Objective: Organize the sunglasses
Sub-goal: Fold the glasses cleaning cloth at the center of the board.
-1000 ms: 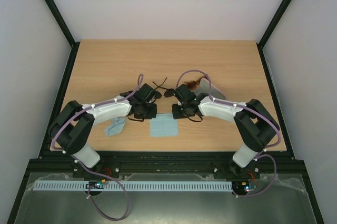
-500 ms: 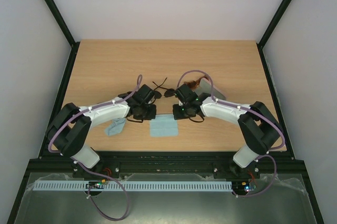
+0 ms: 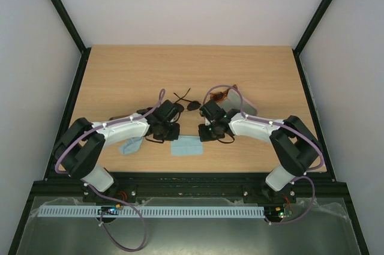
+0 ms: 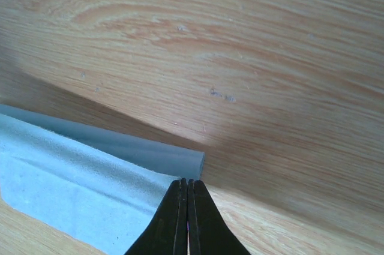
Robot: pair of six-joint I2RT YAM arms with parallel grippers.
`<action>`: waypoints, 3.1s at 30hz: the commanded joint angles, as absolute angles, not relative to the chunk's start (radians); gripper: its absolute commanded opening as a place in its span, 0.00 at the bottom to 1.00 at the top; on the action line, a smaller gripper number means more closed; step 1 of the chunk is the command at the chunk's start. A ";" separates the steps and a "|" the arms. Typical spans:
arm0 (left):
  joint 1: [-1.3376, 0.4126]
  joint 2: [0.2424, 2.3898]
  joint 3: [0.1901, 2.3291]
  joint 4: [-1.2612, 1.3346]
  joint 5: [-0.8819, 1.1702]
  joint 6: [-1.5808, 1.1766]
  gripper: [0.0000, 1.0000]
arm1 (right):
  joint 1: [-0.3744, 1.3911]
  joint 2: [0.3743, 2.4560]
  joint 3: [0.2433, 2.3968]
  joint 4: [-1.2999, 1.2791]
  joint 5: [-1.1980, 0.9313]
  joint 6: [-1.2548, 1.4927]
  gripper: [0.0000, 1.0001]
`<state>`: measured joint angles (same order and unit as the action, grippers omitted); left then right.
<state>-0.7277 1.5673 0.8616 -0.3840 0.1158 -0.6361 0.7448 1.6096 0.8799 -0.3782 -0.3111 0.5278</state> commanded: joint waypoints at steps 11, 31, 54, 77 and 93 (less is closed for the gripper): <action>-0.747 1.558 0.817 -0.405 0.104 -0.660 0.02 | 0.774 1.579 0.846 -0.396 -0.331 0.533 0.01; -0.764 1.537 0.800 -0.409 0.115 -0.678 0.02 | 0.788 1.552 0.836 -0.408 -0.322 0.549 0.01; -0.779 1.546 0.778 -0.397 0.121 -0.692 0.03 | 0.799 1.577 0.809 -0.382 -0.329 0.546 0.01; -0.794 1.485 0.734 -0.376 0.180 -0.705 0.19 | 0.807 1.553 0.790 -0.364 -0.371 0.541 0.20; -0.769 1.484 0.800 -0.340 0.122 -0.741 0.07 | 0.851 1.620 0.911 -0.340 -0.334 0.576 0.25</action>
